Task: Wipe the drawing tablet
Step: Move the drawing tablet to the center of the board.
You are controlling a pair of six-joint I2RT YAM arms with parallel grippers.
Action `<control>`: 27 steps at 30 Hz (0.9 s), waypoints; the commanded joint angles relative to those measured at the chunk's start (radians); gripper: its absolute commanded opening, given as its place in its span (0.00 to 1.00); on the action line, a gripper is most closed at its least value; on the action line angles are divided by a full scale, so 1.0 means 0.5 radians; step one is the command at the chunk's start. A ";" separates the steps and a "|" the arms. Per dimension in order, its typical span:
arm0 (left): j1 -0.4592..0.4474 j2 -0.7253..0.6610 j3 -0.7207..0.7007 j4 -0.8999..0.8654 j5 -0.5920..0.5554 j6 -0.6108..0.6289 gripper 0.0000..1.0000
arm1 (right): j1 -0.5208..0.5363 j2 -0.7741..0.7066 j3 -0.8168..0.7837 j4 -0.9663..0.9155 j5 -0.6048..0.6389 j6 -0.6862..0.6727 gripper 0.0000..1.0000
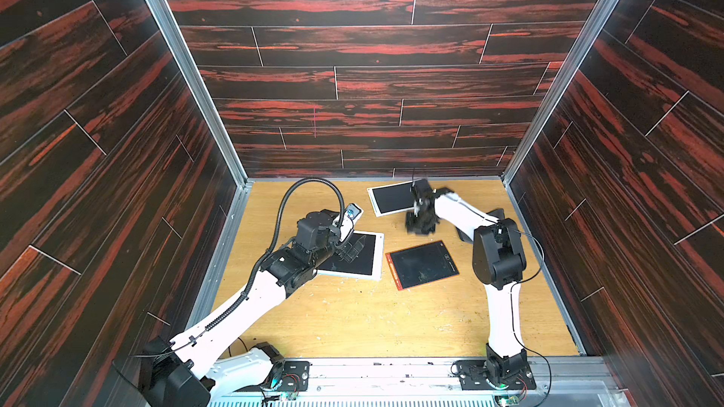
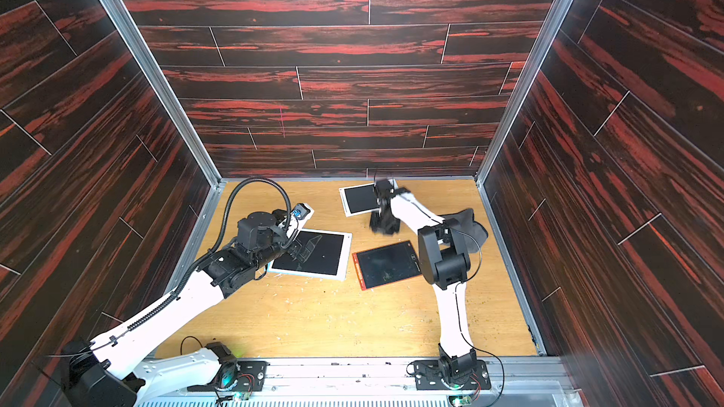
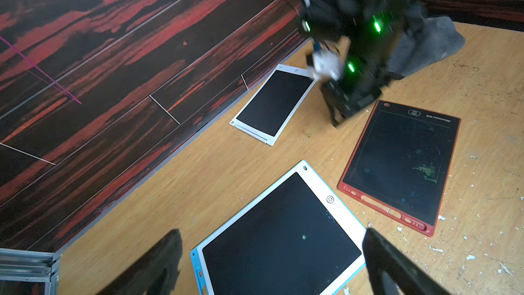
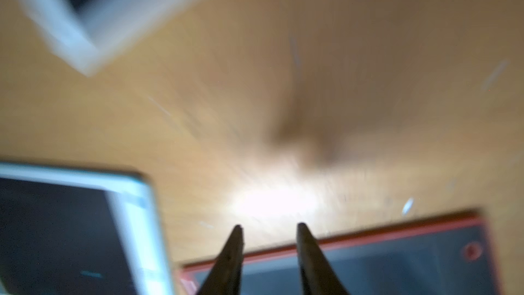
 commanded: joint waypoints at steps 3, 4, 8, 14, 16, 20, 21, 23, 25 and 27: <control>0.001 0.003 0.008 -0.004 -0.004 0.000 1.00 | -0.075 0.134 0.466 0.373 0.154 -0.151 0.50; -0.001 0.010 0.006 0.002 -0.008 -0.018 1.00 | -0.086 0.201 0.572 0.384 0.197 -0.156 0.52; 0.002 0.173 0.117 -0.060 -0.026 -0.207 1.00 | -0.170 0.729 1.524 0.027 0.372 -0.128 0.54; 0.091 0.819 0.763 -0.412 0.278 -0.705 1.00 | -0.556 0.930 1.628 -0.143 -0.176 0.312 0.63; 0.100 1.030 0.933 -0.428 0.341 -0.769 1.00 | -0.641 0.808 1.301 0.038 -0.279 0.309 0.66; 0.123 1.404 1.139 -0.253 0.209 -0.939 0.99 | -0.700 0.802 1.255 0.009 -0.267 0.167 0.70; 0.137 1.480 1.187 -0.229 0.170 -0.993 0.99 | -0.706 0.831 1.289 -0.014 -0.298 0.148 0.70; 0.190 1.651 1.335 -0.207 0.147 -1.155 0.99 | -0.718 0.915 1.384 -0.066 -0.405 0.129 0.70; 0.252 1.807 1.480 -0.229 0.215 -1.343 0.99 | -0.717 0.979 1.441 -0.097 -0.476 0.119 0.70; 0.318 1.943 1.591 -0.229 0.365 -1.463 0.99 | -0.716 1.004 1.429 -0.083 -0.545 0.118 0.70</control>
